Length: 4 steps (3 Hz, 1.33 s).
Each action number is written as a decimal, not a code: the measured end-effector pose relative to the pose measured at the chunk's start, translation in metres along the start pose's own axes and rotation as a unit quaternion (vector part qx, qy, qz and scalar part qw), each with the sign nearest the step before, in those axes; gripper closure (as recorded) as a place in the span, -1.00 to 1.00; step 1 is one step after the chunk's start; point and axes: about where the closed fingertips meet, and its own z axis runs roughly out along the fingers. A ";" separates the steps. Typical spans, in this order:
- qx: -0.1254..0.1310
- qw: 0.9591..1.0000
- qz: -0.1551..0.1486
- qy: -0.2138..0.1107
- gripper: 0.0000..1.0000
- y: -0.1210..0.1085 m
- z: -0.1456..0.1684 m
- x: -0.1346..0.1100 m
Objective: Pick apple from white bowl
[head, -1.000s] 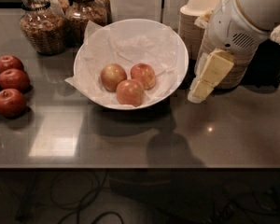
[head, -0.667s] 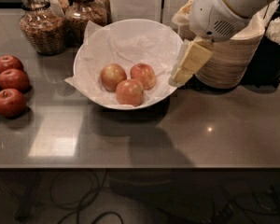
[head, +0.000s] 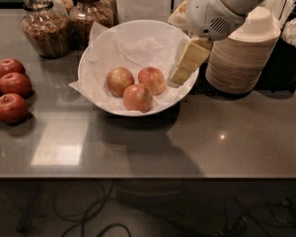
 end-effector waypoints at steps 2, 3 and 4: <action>0.000 1.000 0.000 0.000 -0.39 0.000 0.000 0.000; -0.002 1.000 0.002 0.000 -0.85 0.000 0.005 0.001; -0.009 1.000 0.006 -0.003 -1.00 -0.002 0.021 0.003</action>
Offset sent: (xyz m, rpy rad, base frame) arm 0.0000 0.0000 0.0000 0.0000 0.0000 0.0000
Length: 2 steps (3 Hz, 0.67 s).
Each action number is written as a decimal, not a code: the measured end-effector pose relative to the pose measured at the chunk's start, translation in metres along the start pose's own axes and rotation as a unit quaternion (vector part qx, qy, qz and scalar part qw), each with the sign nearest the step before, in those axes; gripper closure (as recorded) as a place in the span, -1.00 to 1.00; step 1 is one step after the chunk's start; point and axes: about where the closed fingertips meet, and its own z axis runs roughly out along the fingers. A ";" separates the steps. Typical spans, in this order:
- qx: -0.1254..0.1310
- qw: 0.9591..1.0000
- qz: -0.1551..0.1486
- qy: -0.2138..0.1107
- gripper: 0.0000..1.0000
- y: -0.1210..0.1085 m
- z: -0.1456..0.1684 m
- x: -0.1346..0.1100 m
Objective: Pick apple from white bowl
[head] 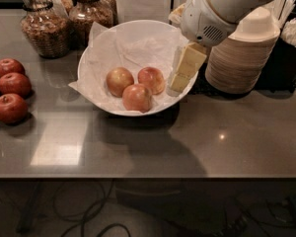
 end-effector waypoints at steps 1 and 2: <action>-0.008 1.000 -0.002 -0.006 -0.86 -0.003 0.016 -0.003; -0.012 1.000 -0.007 -0.011 -0.84 -0.008 0.026 -0.007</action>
Offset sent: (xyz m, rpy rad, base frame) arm 0.0267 0.0238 -0.0217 0.0228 0.0166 0.0421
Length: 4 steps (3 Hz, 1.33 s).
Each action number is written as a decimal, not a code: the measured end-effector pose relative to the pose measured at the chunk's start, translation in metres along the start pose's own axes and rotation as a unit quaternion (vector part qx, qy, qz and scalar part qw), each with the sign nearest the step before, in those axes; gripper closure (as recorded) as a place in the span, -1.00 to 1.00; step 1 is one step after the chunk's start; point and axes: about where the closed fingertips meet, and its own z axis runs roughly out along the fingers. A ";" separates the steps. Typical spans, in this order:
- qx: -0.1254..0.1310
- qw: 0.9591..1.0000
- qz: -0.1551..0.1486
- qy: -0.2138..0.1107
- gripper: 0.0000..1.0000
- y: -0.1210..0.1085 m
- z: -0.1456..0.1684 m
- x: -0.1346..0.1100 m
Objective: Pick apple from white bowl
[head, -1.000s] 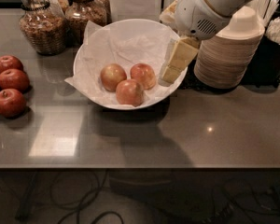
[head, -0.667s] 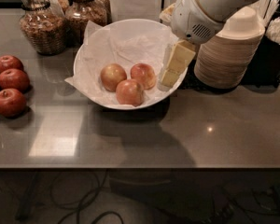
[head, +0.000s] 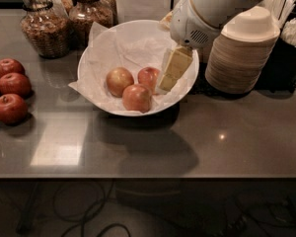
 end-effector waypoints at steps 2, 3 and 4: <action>-0.005 1.000 -0.003 -0.009 -0.52 -0.006 0.013 -0.002; -0.001 1.000 0.002 -0.021 -0.58 -0.008 0.021 -0.004; -0.005 0.999 0.006 -0.039 -0.62 -0.013 0.038 -0.010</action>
Offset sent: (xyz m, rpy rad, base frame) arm 0.0085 0.0069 -0.0068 0.0133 0.0028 0.0148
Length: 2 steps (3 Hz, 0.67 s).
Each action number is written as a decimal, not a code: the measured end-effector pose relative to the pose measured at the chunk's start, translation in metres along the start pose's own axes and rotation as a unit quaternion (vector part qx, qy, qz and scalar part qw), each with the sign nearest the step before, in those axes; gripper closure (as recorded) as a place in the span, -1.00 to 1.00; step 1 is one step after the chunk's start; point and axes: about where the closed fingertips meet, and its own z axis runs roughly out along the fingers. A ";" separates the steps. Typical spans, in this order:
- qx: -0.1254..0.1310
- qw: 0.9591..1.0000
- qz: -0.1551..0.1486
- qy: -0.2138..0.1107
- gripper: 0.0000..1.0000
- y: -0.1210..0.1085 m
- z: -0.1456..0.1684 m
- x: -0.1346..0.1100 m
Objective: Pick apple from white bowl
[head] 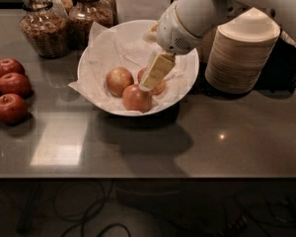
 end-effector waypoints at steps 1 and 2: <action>-0.007 1.000 0.009 -0.019 -0.58 -0.006 0.016 -0.005; -0.016 0.998 0.038 -0.042 -0.52 -0.012 0.032 -0.009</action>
Offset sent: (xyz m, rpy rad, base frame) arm 0.0334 0.0332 -0.0234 0.1754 0.1133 -0.0478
